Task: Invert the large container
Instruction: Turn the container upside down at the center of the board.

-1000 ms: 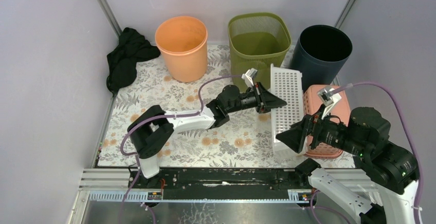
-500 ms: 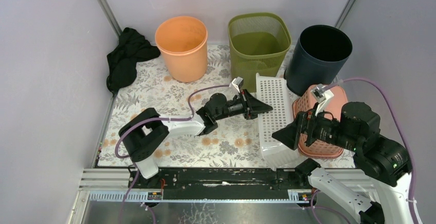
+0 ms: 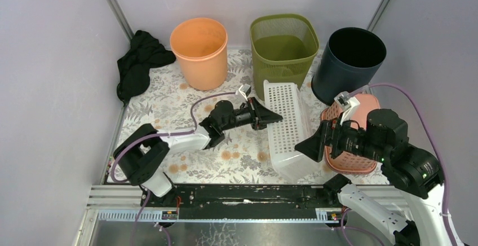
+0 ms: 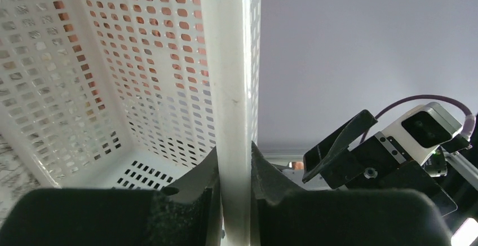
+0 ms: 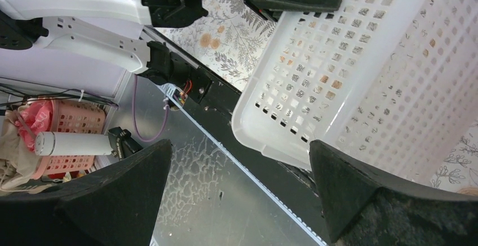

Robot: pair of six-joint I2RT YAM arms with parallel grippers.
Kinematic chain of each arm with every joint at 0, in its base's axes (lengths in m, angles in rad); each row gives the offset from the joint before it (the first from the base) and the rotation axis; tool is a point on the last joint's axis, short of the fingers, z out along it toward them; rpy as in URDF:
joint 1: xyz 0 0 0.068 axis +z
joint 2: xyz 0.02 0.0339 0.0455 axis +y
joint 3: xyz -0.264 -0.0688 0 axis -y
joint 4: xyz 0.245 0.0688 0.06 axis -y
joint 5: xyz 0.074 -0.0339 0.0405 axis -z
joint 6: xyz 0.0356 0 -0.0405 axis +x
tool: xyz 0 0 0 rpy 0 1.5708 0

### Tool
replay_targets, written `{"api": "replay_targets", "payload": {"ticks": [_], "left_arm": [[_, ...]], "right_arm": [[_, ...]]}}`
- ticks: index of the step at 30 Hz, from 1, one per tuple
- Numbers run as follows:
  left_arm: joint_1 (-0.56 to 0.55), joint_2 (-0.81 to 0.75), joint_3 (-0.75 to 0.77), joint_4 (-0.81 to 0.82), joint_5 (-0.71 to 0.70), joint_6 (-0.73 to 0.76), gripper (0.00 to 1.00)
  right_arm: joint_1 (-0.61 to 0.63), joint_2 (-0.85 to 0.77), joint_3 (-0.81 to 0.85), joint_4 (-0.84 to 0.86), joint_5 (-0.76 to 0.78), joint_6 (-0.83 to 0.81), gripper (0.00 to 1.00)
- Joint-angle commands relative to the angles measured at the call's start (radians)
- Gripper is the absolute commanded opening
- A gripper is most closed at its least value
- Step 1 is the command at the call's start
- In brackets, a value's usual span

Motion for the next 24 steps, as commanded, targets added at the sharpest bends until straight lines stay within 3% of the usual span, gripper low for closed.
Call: {"api": "replay_targets", "payload": {"ticks": [1,5,15,24], "left_arm": [[0.038,-0.08,0.006,-0.166,0.058,0.138,0.24],[0.068,-0.117,0.021,-0.32,0.071,0.229,0.3],[0.119,-0.143,-0.03,-0.456,0.092,0.35,0.46],[0.134,-0.156,0.011,-0.692,0.035,0.491,0.48]], "right_arm": [[0.002,0.023,-0.018,0.058,-0.041,0.015,0.99],[0.002,0.035,-0.031,0.068,-0.047,0.023,0.99],[0.002,0.054,-0.076,0.087,-0.053,0.045,0.99],[0.002,0.078,-0.131,0.122,-0.055,0.073,1.0]]}}
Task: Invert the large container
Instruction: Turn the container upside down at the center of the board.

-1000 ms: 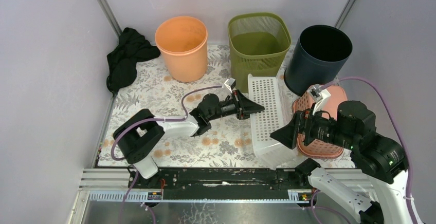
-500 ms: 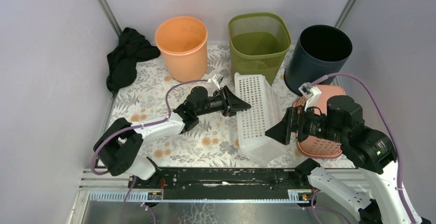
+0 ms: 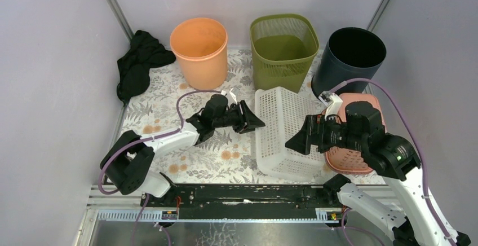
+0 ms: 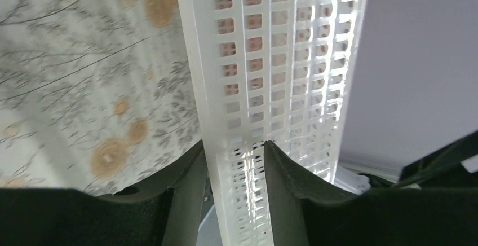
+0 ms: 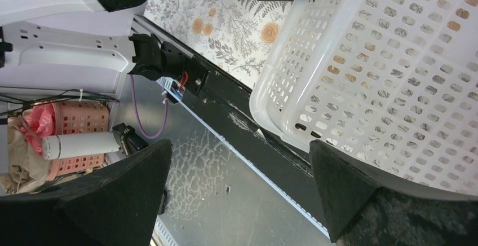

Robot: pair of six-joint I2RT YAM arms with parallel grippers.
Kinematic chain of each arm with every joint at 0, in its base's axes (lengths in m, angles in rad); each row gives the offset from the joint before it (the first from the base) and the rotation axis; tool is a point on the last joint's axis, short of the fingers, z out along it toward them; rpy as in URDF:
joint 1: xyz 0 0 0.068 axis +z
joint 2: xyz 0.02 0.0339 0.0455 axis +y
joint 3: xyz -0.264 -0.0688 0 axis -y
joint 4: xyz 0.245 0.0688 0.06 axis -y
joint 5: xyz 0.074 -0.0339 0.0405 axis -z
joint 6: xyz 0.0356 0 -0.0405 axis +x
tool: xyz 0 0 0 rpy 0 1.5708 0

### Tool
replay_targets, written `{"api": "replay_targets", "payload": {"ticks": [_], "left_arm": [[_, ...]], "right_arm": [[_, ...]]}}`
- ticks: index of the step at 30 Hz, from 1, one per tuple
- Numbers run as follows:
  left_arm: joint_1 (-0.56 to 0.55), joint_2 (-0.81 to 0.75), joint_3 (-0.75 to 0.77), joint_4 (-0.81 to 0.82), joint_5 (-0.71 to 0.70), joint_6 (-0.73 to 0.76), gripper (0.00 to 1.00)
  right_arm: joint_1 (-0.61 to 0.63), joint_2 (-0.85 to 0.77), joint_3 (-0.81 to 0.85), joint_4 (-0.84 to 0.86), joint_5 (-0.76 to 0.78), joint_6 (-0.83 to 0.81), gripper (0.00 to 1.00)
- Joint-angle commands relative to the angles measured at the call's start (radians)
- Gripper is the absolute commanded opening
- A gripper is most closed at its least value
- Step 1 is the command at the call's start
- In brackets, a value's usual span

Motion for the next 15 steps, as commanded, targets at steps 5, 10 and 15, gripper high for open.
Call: {"api": "replay_targets", "payload": {"ticks": [5,10,15], "left_arm": [[0.017,0.0,0.02,-0.214,-0.062,0.155,0.47],[0.031,0.028,0.012,-0.216,-0.084,0.169,0.47],[0.043,0.071,0.008,-0.199,-0.079,0.186,0.47]], "right_arm": [[0.002,0.033,-0.03,0.056,-0.023,0.023,1.0],[0.002,0.031,-0.071,0.06,-0.019,0.034,1.0],[0.002,0.027,-0.112,0.075,-0.019,0.053,1.0]]}}
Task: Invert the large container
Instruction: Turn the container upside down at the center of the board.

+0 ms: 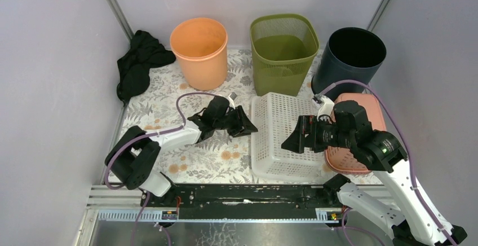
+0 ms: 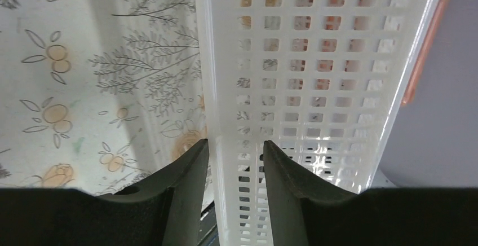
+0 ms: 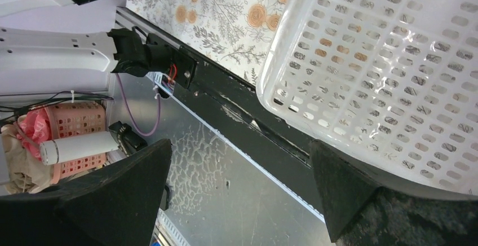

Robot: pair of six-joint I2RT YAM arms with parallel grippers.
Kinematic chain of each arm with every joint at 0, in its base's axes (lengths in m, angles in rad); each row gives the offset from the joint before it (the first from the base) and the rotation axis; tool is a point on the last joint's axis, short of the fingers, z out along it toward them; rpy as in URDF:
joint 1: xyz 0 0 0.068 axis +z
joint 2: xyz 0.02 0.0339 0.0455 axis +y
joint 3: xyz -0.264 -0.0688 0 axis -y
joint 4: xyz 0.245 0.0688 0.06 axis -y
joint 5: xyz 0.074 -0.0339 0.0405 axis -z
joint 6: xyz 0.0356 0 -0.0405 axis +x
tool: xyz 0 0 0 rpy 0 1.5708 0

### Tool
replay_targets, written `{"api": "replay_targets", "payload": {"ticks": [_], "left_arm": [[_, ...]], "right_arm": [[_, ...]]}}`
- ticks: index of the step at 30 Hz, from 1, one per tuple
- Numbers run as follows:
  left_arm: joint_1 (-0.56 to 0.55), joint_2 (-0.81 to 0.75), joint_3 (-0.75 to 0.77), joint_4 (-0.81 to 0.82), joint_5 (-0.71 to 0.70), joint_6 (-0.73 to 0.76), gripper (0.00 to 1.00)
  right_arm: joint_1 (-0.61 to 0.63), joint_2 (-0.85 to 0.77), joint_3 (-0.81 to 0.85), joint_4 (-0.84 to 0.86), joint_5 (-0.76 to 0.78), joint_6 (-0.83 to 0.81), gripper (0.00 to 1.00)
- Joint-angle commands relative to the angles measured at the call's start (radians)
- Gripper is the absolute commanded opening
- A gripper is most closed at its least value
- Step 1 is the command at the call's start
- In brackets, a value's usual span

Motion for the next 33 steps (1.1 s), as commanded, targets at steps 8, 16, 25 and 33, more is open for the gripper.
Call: {"api": "replay_targets", "payload": {"ticks": [8,16,25,33], "left_arm": [[0.012,0.084,0.086,-0.15,-0.089,0.099,0.47],[0.004,0.056,0.236,-0.425,-0.247,0.163,0.5],[-0.074,-0.015,0.334,-0.59,-0.374,0.15,0.51],[-0.166,-0.014,0.436,-0.657,-0.449,0.069,0.55]], "right_arm": [[0.002,-0.003,-0.062,0.061,-0.015,0.033,1.0],[0.002,0.011,-0.113,0.103,-0.03,0.045,1.0],[0.002,0.018,-0.105,0.101,-0.059,0.011,1.0],[0.002,-0.028,-0.109,0.075,-0.101,-0.048,0.99]]}}
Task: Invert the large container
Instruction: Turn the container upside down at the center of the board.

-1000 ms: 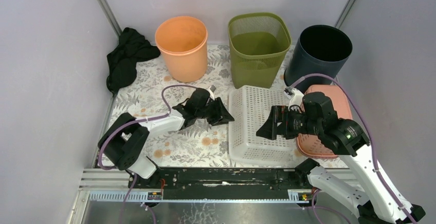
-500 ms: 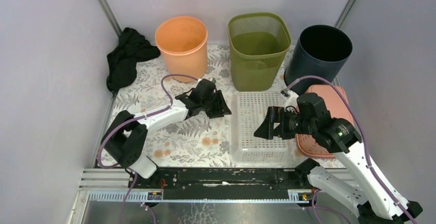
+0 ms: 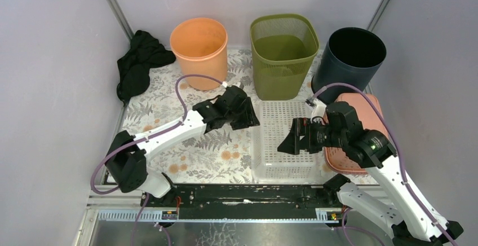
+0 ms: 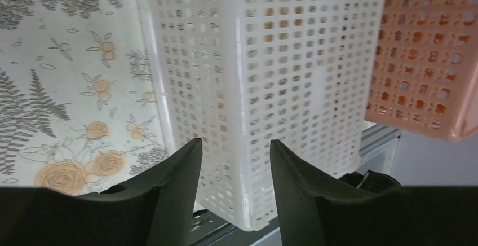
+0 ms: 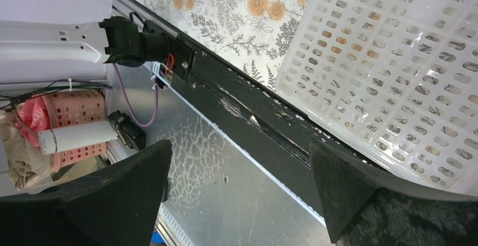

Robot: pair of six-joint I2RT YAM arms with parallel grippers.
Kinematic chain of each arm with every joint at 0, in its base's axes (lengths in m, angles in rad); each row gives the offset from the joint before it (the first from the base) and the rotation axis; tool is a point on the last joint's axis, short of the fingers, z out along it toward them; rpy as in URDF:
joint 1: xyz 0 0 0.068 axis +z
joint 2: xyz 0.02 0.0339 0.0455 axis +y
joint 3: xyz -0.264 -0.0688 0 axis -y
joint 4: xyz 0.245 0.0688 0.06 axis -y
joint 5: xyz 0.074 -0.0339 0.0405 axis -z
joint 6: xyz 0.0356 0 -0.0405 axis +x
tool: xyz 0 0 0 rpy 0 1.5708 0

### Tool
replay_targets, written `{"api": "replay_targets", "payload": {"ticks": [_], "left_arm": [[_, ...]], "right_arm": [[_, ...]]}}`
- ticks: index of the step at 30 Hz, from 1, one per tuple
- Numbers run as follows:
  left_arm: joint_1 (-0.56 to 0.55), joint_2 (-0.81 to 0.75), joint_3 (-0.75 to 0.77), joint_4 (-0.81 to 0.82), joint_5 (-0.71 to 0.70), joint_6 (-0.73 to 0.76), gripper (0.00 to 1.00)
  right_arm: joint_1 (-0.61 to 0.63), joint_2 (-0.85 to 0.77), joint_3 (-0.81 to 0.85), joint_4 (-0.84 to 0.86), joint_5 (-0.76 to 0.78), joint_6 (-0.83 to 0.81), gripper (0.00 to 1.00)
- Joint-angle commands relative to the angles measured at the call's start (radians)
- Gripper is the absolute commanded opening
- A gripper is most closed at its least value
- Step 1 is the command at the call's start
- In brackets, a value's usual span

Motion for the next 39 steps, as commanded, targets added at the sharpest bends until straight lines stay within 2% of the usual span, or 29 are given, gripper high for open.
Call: {"api": "replay_targets", "payload": {"ticks": [1,5,19,31,39], "left_arm": [[-0.037,0.006,0.071,-0.058,-0.07,-0.048,0.57],[-0.06,0.046,0.126,-0.086,-0.104,-0.064,0.64],[-0.108,0.231,0.337,-0.182,-0.195,-0.093,0.64],[-0.11,0.351,0.463,-0.238,-0.21,-0.083,0.64],[-0.111,0.353,0.469,-0.244,-0.233,-0.076,0.64]], "right_arm": [[0.002,-0.041,0.004,0.007,-0.054,-0.058,0.99],[0.002,-0.075,0.009,0.009,-0.064,-0.078,0.99],[0.002,-0.116,-0.019,0.012,-0.147,-0.166,0.99],[0.002,-0.134,-0.059,0.051,-0.176,-0.16,0.99],[0.008,-0.135,-0.06,0.055,-0.181,-0.159,0.99]]}}
